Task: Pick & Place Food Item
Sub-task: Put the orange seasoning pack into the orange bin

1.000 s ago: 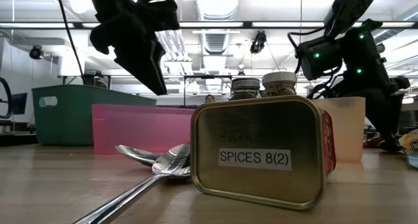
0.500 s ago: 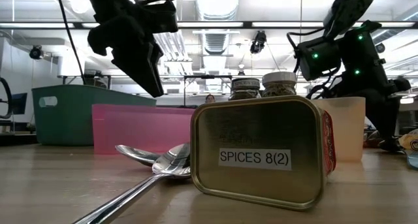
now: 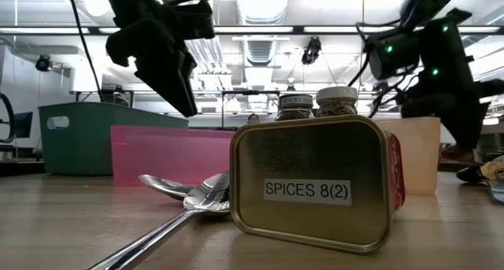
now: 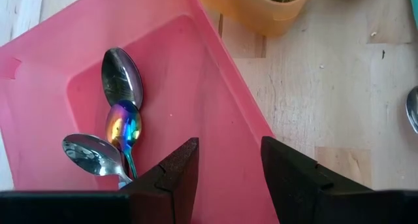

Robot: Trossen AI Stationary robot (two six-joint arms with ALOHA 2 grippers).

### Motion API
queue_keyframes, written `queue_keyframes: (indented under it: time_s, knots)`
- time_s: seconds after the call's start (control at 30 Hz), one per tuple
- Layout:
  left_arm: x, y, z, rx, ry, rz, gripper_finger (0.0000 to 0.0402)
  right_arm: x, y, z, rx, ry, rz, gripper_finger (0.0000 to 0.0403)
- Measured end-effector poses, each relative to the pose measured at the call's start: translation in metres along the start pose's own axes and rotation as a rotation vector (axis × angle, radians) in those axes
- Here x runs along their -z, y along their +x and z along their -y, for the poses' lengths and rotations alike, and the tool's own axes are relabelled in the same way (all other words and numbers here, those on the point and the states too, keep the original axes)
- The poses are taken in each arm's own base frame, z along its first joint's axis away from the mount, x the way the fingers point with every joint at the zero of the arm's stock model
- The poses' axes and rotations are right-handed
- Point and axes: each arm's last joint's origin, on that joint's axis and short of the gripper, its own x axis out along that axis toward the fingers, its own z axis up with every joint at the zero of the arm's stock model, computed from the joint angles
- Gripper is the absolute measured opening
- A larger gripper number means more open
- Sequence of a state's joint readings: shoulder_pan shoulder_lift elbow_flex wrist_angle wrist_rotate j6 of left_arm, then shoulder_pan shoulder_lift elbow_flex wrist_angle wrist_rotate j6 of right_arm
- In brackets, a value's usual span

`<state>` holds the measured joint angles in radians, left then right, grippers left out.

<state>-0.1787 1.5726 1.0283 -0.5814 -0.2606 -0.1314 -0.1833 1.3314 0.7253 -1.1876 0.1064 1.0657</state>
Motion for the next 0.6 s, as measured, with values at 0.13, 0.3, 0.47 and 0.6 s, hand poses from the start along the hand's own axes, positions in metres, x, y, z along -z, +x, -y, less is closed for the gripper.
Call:
queue_keyframes:
  time_s: [0.13, 0.3, 0.47, 0.6]
  knots:
    - [-0.002, -0.003, -0.001, 0.002, -0.018, 0.028, 0.0165, 0.004, -0.012, 0.01, -0.029, 0.029, 0.025, 0.0009]
    - [-0.007, -0.012, -0.003, 0.01, -0.036, 0.09, 0.0165, 0.009, -0.027, 0.019, -0.056, 0.03, 0.087, 0.0009]
    - [-0.016, -0.023, -0.005, 0.012, 0.0, 0.207, 0.0165, 0.015, -0.041, 0.021, -0.126, -0.007, 0.137, 0.0009]
    - [-0.022, -0.026, -0.006, -0.01, 0.091, 0.282, 0.0165, 0.02, -0.054, 0.017, -0.175, -0.067, 0.166, 0.0009]
